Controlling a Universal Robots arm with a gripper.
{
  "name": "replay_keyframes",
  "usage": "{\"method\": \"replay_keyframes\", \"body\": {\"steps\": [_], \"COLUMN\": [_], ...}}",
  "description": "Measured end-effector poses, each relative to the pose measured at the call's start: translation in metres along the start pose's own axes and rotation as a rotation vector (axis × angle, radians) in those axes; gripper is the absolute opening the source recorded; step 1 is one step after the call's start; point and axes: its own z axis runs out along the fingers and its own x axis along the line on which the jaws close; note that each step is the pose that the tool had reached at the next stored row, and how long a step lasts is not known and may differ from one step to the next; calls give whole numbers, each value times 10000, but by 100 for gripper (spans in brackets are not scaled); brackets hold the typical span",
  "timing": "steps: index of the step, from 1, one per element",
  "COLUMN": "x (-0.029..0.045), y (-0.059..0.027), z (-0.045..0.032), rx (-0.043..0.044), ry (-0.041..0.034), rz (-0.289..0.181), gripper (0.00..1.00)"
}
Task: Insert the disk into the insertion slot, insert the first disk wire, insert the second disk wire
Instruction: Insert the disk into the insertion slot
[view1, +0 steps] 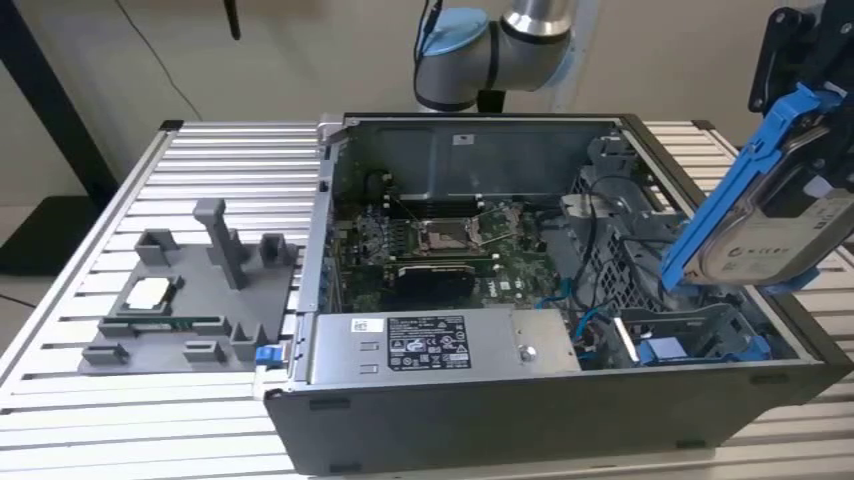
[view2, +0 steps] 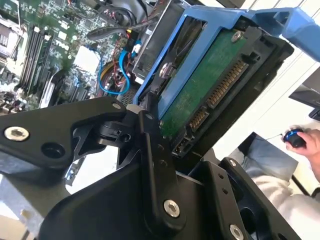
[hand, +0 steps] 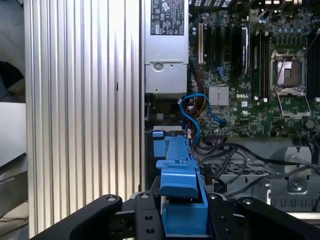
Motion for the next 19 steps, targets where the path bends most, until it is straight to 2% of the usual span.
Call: {"method": "replay_keyframes", "body": {"steps": [14, 19], "x": [27, 27], "y": [-13, -13], "z": [204, 225], "rx": [-8, -14], "ry": [-2, 0], "rz": [-1, 0], "gripper": [33, 33]}}
